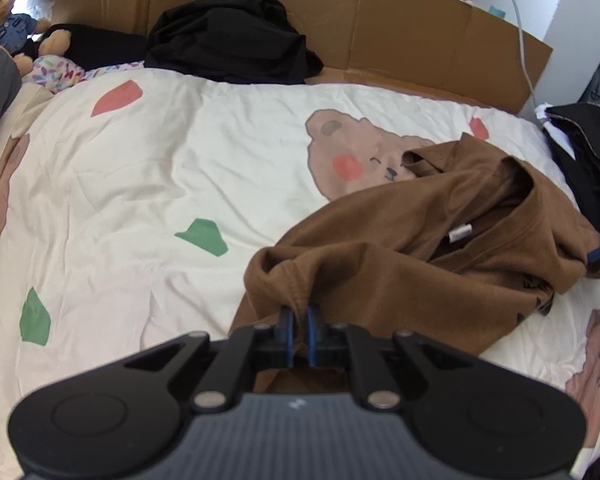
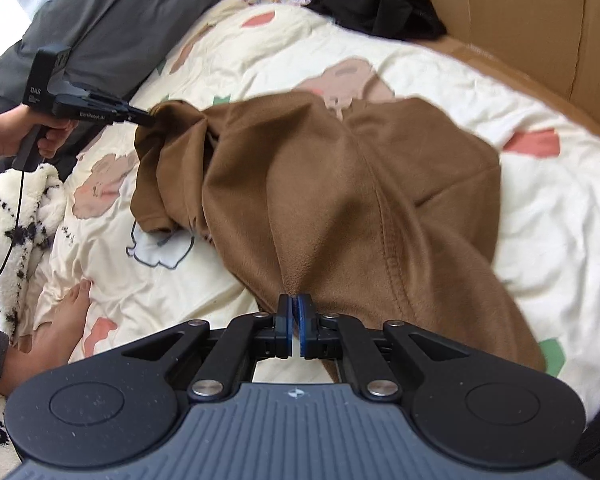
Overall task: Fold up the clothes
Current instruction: 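Pull the held edges apart with both tools to spread the shirt flat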
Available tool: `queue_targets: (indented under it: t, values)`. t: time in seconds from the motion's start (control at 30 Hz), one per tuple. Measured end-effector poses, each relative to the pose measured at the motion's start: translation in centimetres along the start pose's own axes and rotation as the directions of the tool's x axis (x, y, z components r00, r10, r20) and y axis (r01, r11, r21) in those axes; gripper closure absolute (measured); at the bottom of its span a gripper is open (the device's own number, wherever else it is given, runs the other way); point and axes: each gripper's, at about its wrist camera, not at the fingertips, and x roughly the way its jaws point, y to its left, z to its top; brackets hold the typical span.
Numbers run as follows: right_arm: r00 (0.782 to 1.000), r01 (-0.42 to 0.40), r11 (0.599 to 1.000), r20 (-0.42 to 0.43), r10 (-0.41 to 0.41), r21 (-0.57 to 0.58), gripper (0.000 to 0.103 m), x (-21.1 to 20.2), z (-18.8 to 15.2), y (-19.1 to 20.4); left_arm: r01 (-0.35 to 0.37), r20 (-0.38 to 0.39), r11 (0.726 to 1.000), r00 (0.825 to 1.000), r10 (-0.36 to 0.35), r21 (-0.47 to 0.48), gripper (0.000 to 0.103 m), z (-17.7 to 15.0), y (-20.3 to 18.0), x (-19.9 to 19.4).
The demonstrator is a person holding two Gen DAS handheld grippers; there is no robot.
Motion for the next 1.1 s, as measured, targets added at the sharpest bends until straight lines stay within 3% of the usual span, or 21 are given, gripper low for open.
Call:
queue_targets:
  t: [0.07,0.13,0.17,0.27,0.37,0.57,1.1]
  values:
    - [1.0,-0.015,1.0,-0.007,0.015,0.004,0.09,-0.4,-0.2,-0.1,0.001,0.001,1.0,1.0,-0.001,-0.002,0.095,-0.1,0.1,-0.1]
    - [1.0,-0.027,1.0,-0.001,0.027,-0.001,0.074,-1.3,-0.2,-0.2,-0.002,0.005,1.0,1.0,0.002,0.001,0.095,-0.3,0.2,-0.3]
    - [1.0,-0.028,1.0,0.01,0.028,-0.005,0.073,-2.0,-0.1,-0.4,-0.004,0.007,1.0,1.0,0.004,0.003,0.095,-0.3,0.3,-0.4]
    - [0.999,-0.005,1.0,0.034,0.006,-0.017,0.072,-3.9,0.4,-0.9,-0.004,0.014,1.0,1.0,0.004,-0.004,0.095,-0.5,0.6,-0.8]
    - [0.997,0.074,0.997,0.031,-0.073,-0.031,0.072,-4.6,0.8,-1.9,-0.002,0.015,1.0,1.0,0.002,-0.015,0.095,-0.7,1.0,-1.0]
    - [0.988,0.151,0.988,-0.036,-0.152,-0.02,0.073,-3.1,0.6,-3.9,0.001,0.008,1.0,1.0,-0.001,-0.013,0.095,-1.0,1.1,-0.9]
    - [0.987,0.127,0.99,-0.091,-0.132,-0.065,0.072,-1.4,0.9,-4.4,0.004,-0.002,1.0,1.0,-0.004,0.003,0.095,-0.9,0.7,-0.6]
